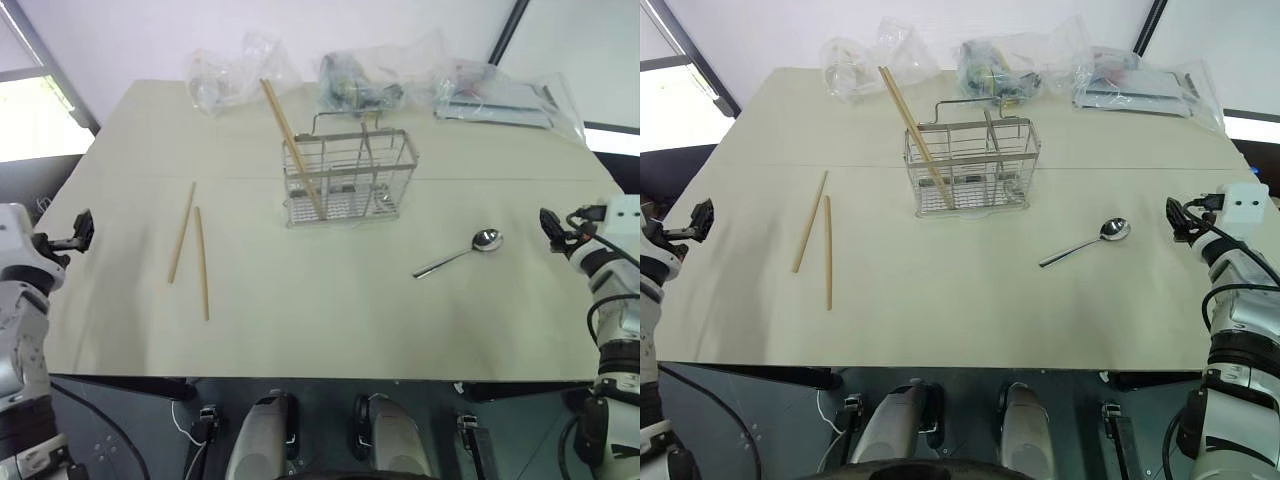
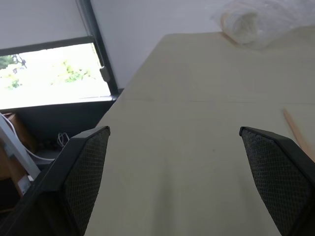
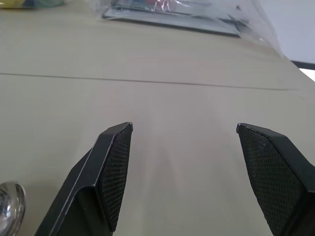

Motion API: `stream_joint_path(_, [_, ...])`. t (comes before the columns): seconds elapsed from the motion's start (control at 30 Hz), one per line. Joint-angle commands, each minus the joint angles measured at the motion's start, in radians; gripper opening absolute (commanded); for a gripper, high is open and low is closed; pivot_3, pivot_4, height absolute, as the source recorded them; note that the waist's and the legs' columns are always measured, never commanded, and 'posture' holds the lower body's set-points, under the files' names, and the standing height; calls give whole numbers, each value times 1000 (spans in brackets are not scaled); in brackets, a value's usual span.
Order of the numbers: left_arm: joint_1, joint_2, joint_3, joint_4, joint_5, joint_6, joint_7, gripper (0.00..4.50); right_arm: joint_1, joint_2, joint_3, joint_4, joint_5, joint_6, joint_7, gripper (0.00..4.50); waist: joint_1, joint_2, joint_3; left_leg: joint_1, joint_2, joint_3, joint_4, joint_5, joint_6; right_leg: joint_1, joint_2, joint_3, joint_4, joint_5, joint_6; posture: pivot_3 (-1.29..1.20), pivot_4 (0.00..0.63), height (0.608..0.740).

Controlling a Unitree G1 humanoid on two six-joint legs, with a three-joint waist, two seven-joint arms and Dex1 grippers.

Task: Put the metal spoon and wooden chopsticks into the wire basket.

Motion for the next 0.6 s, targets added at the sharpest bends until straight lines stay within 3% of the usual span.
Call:
stream_joint_path(0.03, [-13, 21, 5, -12, 10, -16, -5, 4435, -18, -22, -14, 1, -2, -35, 5, 3476, 1, 0, 0, 0, 0, 0, 0, 0, 0, 0, 0, 0, 0, 0, 0, 0, 150, 704])
stream_joint_path(0.6, [-23, 36, 36, -25, -8, 12, -4, 4435, -85, -30, 8, 82, -16, -71, 22, 3476, 0, 0, 0, 0, 0, 0, 0, 0, 0, 0, 0, 1, 0, 0, 0, 0, 150, 704])
